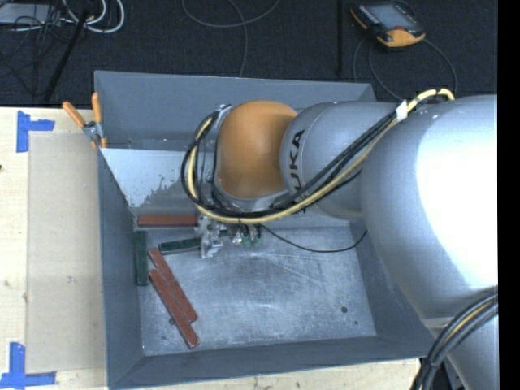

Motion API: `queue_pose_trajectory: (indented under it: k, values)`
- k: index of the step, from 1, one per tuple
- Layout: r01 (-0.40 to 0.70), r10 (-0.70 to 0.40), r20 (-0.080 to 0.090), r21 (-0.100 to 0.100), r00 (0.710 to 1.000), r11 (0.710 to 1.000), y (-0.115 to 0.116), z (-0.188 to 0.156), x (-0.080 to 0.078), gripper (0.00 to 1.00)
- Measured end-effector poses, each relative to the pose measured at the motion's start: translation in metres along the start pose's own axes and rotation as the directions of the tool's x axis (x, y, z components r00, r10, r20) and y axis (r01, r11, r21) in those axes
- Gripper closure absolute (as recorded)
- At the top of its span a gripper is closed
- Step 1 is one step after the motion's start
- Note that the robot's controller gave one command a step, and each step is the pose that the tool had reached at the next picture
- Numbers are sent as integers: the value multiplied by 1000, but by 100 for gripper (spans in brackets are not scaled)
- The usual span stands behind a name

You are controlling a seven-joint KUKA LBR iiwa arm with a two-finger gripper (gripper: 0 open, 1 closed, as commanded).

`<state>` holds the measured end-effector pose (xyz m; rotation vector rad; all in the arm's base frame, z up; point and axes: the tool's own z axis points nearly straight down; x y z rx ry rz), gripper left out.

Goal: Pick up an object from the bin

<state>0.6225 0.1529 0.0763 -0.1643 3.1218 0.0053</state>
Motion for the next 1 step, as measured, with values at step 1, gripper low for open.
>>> queue_pose_trajectory:
  k: [1]
  values:
    - [-7, 7, -12, 2, 1000, 1000, -1, -152, 6, 100]
